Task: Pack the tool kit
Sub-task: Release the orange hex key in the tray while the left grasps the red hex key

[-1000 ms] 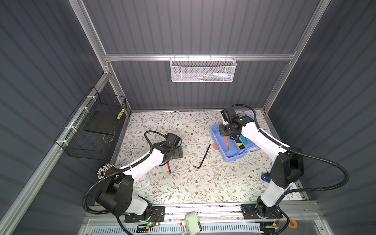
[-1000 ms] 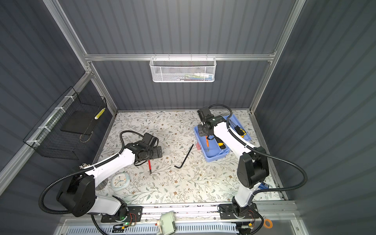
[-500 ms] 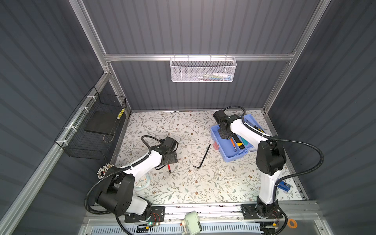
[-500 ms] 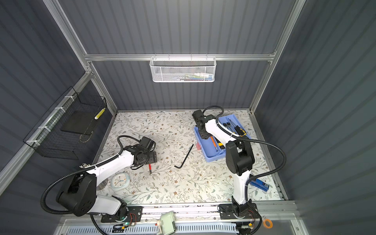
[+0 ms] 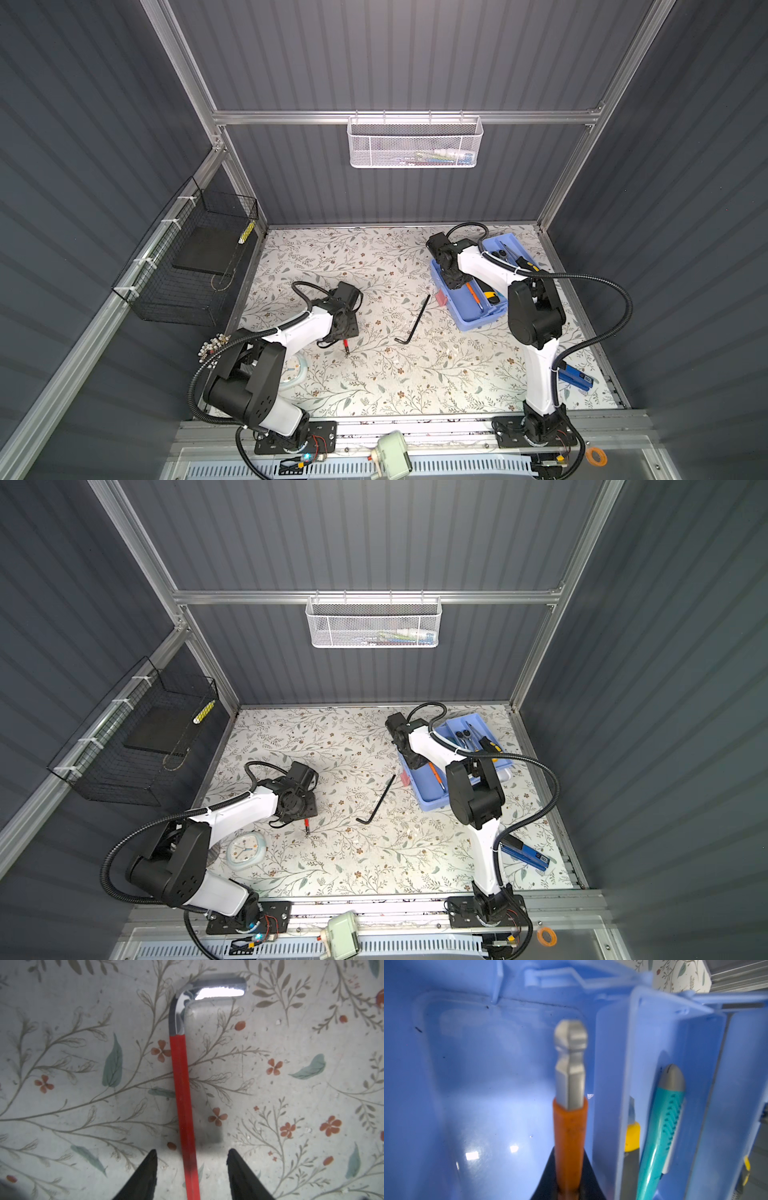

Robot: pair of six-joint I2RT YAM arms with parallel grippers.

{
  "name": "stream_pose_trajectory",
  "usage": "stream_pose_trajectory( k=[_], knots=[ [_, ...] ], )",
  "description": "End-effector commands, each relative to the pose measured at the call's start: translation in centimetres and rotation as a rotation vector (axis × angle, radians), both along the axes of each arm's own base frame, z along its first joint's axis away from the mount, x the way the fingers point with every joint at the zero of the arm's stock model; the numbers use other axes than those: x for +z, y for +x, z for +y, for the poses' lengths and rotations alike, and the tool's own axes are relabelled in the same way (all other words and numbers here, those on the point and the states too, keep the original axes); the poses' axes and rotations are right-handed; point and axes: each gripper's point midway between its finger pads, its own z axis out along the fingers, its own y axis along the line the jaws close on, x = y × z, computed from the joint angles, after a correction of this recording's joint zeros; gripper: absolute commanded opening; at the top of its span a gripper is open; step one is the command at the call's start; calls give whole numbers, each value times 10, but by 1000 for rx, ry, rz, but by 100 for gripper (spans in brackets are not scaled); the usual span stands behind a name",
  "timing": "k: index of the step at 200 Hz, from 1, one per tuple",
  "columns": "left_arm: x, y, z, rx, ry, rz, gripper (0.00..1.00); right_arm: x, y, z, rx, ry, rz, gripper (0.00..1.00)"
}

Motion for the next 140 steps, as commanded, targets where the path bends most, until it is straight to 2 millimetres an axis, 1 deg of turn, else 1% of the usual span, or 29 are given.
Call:
stream_pose_trajectory(
  k=[1, 17, 38, 60, 77, 102, 119, 140],
  knots=[
    [-14, -5, -3, -13, -33, 42, 49, 7, -1, 1, -12, -11, -16, 20],
    [-19, -6, -5, -14, -46, 54, 43, 7, -3, 2, -16, 6, -15, 26],
    [-23, -8, -6, -18, -53, 64, 35, 11, -3, 4, -19, 29, -25, 35],
    [-24, -8, -10, -40, -68, 72, 21, 19, -3, 7, -24, 55, -40, 41],
    [-23, -6, -14, -55, -83, 69, 13, 27, -4, 9, -30, 81, -55, 46],
    [-19, -3, -20, -73, -111, 58, 6, 40, -8, 11, -43, 128, -81, 54],
    [-13, 0, -26, -86, -139, 40, 2, 48, -11, 13, -52, 170, -96, 59],
    [-5, 3, -31, -96, -165, 13, 0, 55, -16, 20, -60, 243, -107, 61]
  ],
)
